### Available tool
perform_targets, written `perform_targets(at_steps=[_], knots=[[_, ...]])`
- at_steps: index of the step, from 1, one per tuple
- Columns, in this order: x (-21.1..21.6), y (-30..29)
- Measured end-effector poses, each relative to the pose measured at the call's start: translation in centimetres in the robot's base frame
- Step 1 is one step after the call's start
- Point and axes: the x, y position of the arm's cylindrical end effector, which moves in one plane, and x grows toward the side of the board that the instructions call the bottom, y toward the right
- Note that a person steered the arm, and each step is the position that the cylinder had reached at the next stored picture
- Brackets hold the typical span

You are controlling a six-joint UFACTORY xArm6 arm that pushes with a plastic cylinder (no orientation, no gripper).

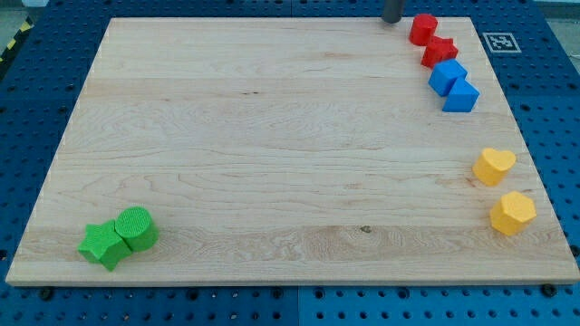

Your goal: Separate red circle from red star

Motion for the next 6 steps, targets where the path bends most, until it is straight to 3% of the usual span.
perform_targets(at_steps=[2,6], knots=[[0.0,7.1],[4.1,5.6]])
